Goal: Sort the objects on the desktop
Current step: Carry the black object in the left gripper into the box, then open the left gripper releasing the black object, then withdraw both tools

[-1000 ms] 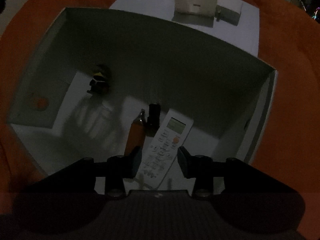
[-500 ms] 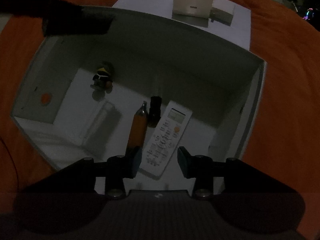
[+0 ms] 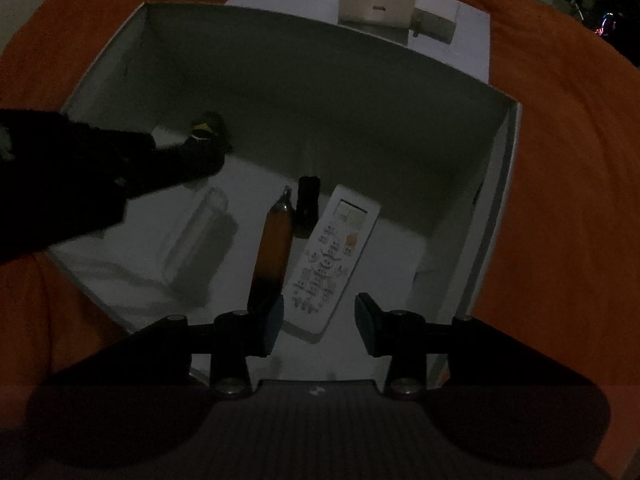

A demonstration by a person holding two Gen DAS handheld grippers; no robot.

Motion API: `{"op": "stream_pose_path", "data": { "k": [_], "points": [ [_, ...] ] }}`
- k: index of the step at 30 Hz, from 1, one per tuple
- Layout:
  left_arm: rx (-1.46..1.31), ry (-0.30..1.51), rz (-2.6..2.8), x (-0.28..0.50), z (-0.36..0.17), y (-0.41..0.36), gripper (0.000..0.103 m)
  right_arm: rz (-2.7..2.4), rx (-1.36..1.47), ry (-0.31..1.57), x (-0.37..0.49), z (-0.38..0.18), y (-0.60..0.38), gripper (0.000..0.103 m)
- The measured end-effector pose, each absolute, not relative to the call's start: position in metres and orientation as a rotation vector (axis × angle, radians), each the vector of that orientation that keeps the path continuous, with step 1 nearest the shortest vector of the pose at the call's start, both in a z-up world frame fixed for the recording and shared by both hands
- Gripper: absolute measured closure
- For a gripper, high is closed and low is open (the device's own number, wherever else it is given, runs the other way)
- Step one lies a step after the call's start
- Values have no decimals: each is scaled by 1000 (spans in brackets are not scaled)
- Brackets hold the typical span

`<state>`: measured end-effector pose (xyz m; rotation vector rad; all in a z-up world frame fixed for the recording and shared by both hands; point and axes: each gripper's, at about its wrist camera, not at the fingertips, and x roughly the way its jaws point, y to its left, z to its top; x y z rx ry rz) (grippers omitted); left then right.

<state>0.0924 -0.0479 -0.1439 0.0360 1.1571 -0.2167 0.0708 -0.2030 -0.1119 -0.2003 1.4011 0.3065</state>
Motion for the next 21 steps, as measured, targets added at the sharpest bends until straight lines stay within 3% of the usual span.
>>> {"op": "stream_pose_path", "data": {
  "k": [13, 18, 21],
  "points": [
    [107, 1192, -220, 81, -168, -56, 80, 319, -203, 1424, 69, -123, -199, 60],
    [134, 1203, -222, 77, -175, -59, 70, 318, -198, 1435, 69, -128, -200, 60],
    [143, 1198, -227, 77, -173, -59, 69, 319, -197, 1438, 69, -129, -200, 60]
  ]
}}
